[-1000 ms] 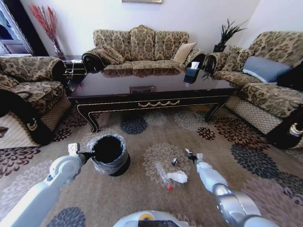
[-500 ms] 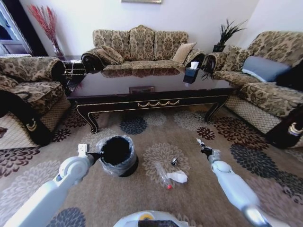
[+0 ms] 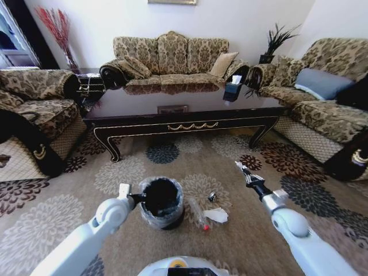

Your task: Move to the front of the table and pick up the trash from the floor, then place it into the trash bin.

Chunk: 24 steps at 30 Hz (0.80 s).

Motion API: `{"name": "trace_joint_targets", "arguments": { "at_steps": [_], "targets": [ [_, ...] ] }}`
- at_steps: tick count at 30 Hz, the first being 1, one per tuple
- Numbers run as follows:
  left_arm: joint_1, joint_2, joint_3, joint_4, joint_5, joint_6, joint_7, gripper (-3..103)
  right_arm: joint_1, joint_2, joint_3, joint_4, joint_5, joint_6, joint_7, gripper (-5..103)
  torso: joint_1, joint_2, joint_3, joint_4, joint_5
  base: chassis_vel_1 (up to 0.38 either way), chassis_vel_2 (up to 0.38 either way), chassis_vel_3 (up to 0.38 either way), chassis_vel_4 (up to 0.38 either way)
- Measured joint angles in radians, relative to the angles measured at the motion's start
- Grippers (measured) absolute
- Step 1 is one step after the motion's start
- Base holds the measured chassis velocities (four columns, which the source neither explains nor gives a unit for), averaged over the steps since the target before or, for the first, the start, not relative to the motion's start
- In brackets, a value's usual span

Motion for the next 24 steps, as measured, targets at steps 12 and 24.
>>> {"name": "trace_joint_targets", "arguments": {
  "at_steps": [12,24],
  "targets": [
    [-0.042,-0.041,0.090,-0.024,-0.015,0.000,-0.056,2,-0.243,0.088,0.007,0.296,-0.192,0.060,-0.032,0,0.000,0.000,0.000,0.0000,-0.0005,0.000,0.000,0.000,0.000],
    [-0.154,-0.086,0.221,-0.015,-0.095,0.000,-0.146,2,-0.284,0.105,-0.156,0.322,-0.318,0.123,-0.107,0,0.000,0.000,0.000,0.0000,-0.0005,0.000,0.000,0.000,0.000]
  ]
}}
